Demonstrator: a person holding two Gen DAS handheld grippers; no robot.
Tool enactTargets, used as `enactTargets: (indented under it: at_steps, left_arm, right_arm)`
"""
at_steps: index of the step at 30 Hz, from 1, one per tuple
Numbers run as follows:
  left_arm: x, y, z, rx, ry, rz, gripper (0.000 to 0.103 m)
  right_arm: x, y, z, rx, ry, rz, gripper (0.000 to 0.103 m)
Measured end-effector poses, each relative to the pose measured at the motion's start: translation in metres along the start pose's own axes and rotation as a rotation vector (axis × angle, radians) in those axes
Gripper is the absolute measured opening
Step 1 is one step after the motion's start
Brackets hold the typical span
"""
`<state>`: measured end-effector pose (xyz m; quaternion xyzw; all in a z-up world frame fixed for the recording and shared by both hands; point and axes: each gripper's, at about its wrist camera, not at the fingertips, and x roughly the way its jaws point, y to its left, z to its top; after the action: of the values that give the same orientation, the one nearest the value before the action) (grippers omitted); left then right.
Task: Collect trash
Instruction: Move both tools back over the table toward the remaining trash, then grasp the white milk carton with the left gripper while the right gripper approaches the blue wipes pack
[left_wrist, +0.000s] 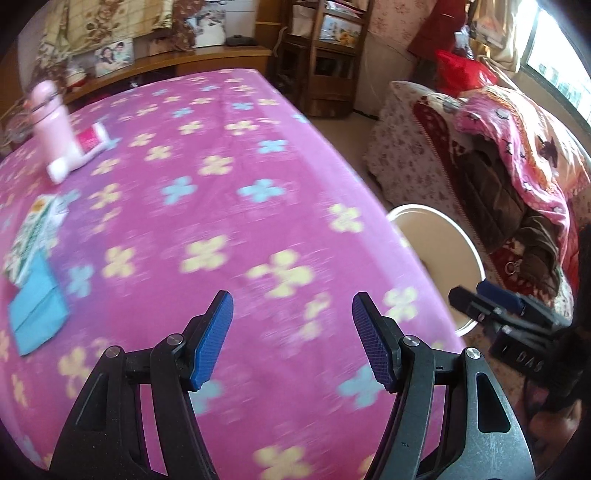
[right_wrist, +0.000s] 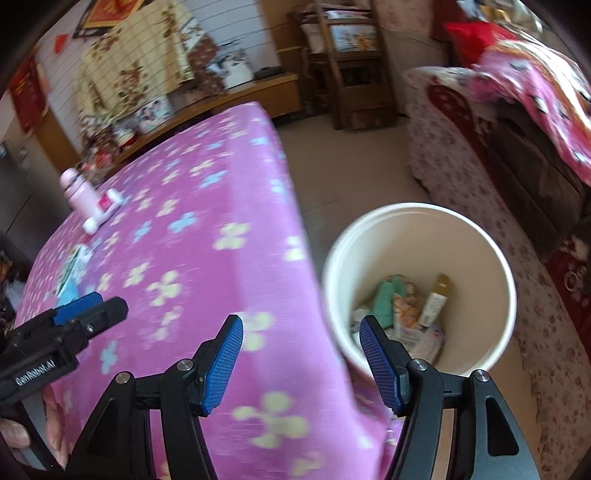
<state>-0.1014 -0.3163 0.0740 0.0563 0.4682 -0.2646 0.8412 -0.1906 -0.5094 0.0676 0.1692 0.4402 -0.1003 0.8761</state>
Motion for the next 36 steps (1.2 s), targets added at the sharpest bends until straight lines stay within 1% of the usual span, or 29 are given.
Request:
enactTargets:
  at_steps: [4, 7, 11, 14, 18, 20, 21, 22, 23, 24, 25, 26, 27, 28, 29, 32, 36]
  left_arm:
    - [-0.021, 0.048, -0.014, -0.034, -0.005, 0.046, 0.066]
    - [-0.039, 0.095, -0.023, -0.083, -0.011, 0.086, 0.066]
    - [-0.060, 0.167, -0.034, -0.169, -0.029, 0.173, 0.066]
    - [-0.068, 0.216, -0.038, -0.243, -0.038, 0.224, 0.066]
    - [-0.061, 0.277, -0.041, -0.350, -0.031, 0.251, 0.066]
    - [-0.051, 0.294, -0.043, -0.384, -0.017, 0.228, 0.066]
    - [-0.045, 0.297, -0.042, -0.396, -0.003, 0.204, 0.066]
    - [-0.040, 0.298, -0.044, -0.409, 0.011, 0.166, 0.066]
    - [-0.035, 0.294, -0.047, -0.420, 0.024, 0.110, 0.066]
    - [-0.032, 0.290, -0.049, -0.415, 0.040, 0.084, 0.066]
    - [-0.030, 0.282, -0.050, -0.399, 0.050, 0.076, 0.066]
    - [-0.031, 0.271, -0.050, -0.368, 0.038, 0.086, 0.066]
    - [-0.030, 0.259, -0.050, -0.340, 0.035, 0.071, 0.066]
    - [-0.028, 0.249, -0.049, -0.331, 0.042, 0.037, 0.066]
    - [-0.024, 0.238, -0.048, -0.331, 0.049, -0.013, 0.066]
    - [-0.018, 0.206, -0.040, -0.312, 0.049, -0.095, 0.066]
    - [-0.018, 0.172, -0.031, -0.259, 0.038, -0.163, 0.066]
  right_arm:
    - [0.006, 0.043, 0.001, -0.063, 0.013, 0.052, 0.064]
    - [0.011, 0.075, -0.001, -0.112, 0.022, 0.085, 0.064]
    - [0.019, 0.110, -0.005, -0.166, 0.042, 0.122, 0.064]
    - [0.025, 0.132, -0.008, -0.200, 0.055, 0.137, 0.064]
    - [0.034, 0.154, -0.010, -0.234, 0.076, 0.152, 0.064]
    - [0.037, 0.162, -0.011, -0.246, 0.086, 0.155, 0.064]
    - [0.039, 0.165, -0.012, -0.251, 0.092, 0.157, 0.064]
    - [0.040, 0.167, -0.012, -0.255, 0.095, 0.160, 0.064]
    - [0.041, 0.168, -0.012, -0.259, 0.098, 0.162, 0.064]
    - [0.040, 0.168, -0.012, -0.262, 0.098, 0.161, 0.064]
    - [0.039, 0.168, -0.012, -0.263, 0.096, 0.158, 0.064]
    - [0.039, 0.167, -0.012, -0.260, 0.093, 0.156, 0.064]
    - [0.039, 0.165, -0.011, -0.253, 0.091, 0.155, 0.064]
    - [0.039, 0.164, -0.011, -0.247, 0.091, 0.154, 0.064]
    - [0.039, 0.161, -0.011, -0.237, 0.093, 0.154, 0.064]
    - [0.037, 0.155, -0.010, -0.221, 0.093, 0.150, 0.064]
    - [0.033, 0.143, -0.007, -0.190, 0.080, 0.135, 0.064]
